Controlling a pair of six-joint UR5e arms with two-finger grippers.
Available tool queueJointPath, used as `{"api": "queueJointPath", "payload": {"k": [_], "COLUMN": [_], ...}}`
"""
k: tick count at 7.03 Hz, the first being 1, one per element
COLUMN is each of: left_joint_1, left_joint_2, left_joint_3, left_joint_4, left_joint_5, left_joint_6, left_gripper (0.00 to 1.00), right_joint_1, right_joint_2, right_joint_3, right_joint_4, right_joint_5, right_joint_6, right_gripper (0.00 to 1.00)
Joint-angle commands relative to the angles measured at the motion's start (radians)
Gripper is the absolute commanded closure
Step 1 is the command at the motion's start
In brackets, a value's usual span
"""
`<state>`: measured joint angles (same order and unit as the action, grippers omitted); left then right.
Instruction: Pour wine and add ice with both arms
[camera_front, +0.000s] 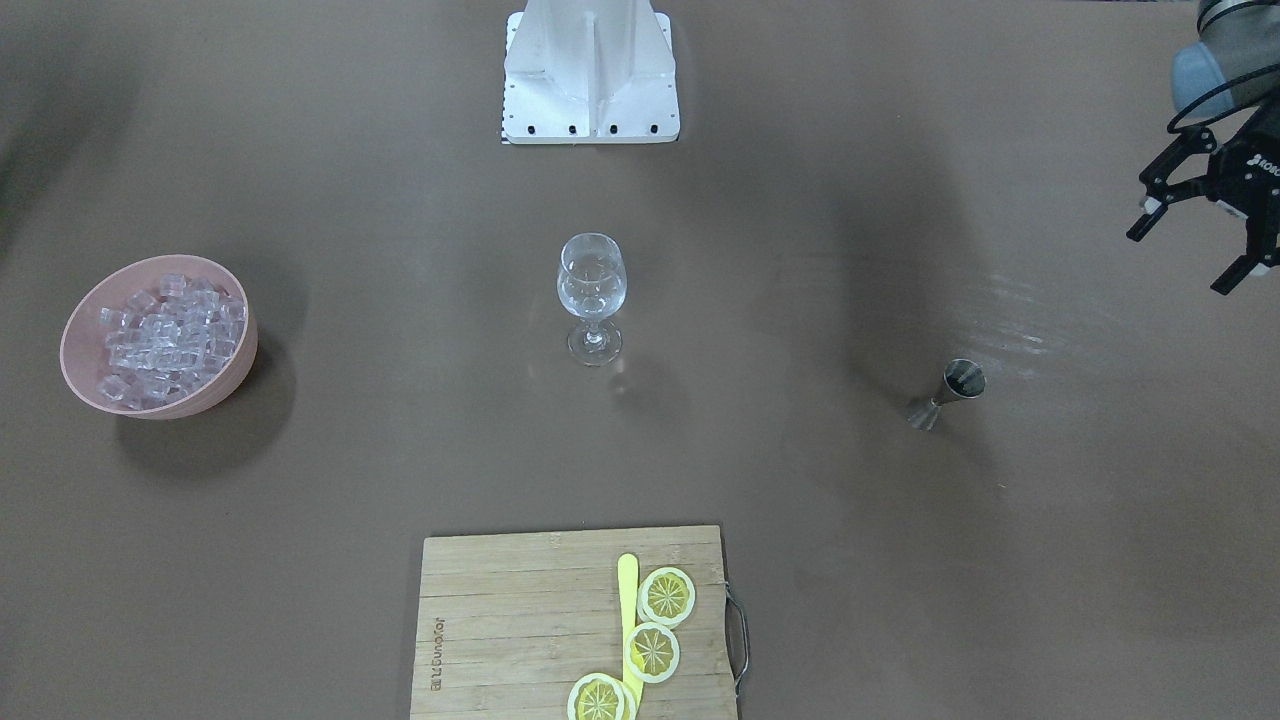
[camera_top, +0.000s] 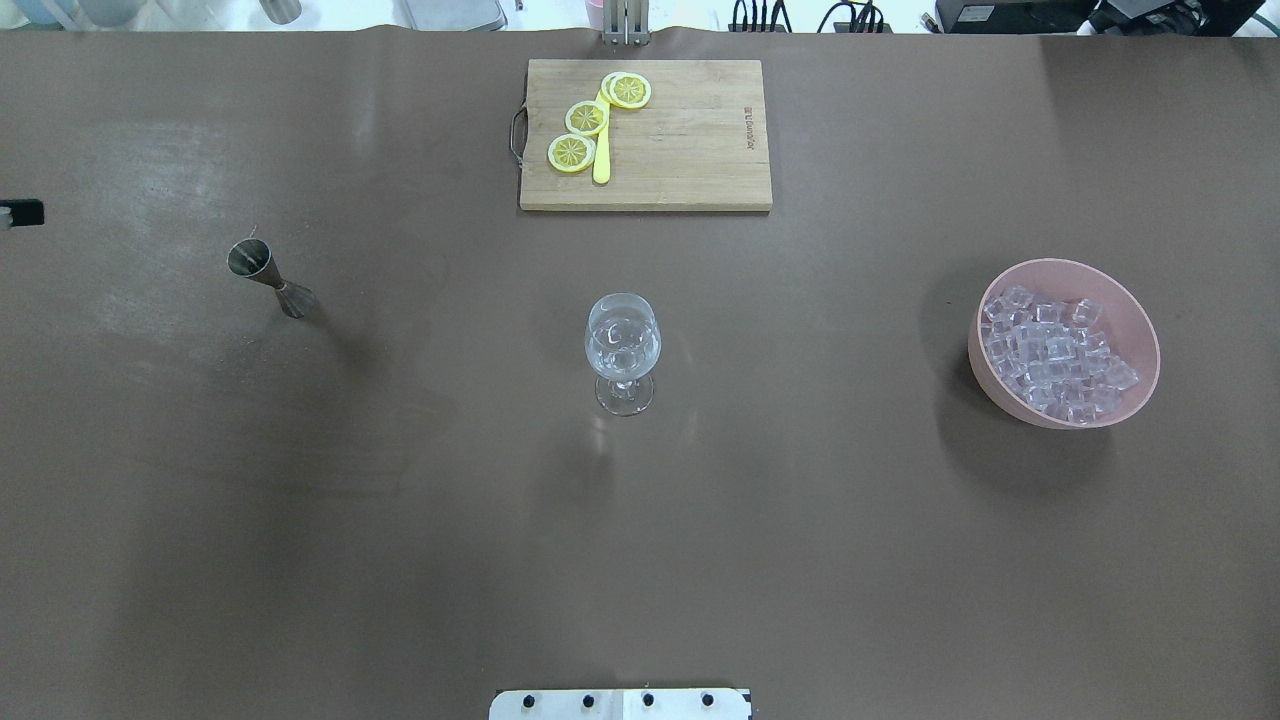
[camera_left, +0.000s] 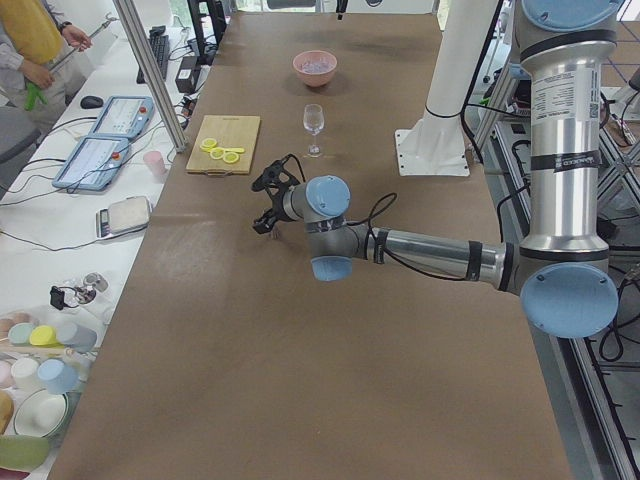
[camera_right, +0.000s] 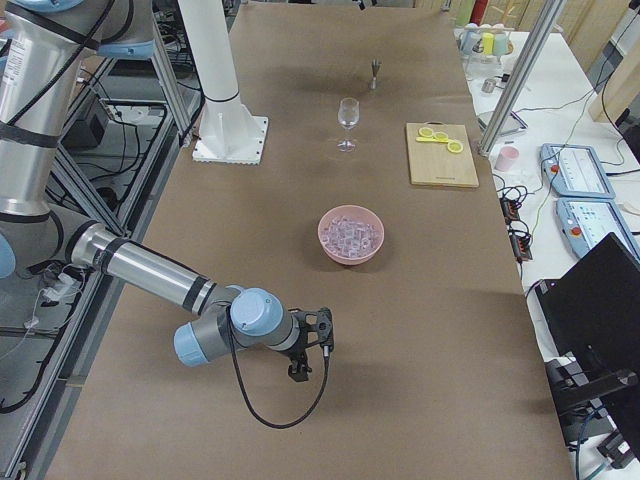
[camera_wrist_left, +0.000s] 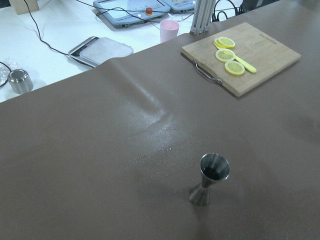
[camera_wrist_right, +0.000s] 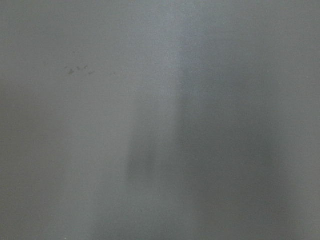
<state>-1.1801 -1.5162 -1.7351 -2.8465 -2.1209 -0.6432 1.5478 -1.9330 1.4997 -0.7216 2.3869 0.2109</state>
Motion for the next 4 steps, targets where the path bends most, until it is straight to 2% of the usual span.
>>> {"api": "queueJointPath", "payload": {"k": [1, 4], "left_joint_1": [0.187, 0.317], "left_joint_2": [-0.022, -0.004], "left_joint_3": [0.028, 0.173], "left_joint_4": [-0.073, -0.36], "left_joint_5": [0.279, 0.376], "left_joint_6": [-0.011, 0.172], "left_gripper": [0.03, 0.03], "right_joint_1": [0.0, 0.0], "right_joint_2": [0.012, 0.019], "right_joint_3": [-0.004, -0.001], "right_joint_4": [0.001, -0.001], "right_joint_5": [0.002, 0.003], "right_joint_6": [0.002, 0.002], "right_gripper": [0.0, 0.0]}}
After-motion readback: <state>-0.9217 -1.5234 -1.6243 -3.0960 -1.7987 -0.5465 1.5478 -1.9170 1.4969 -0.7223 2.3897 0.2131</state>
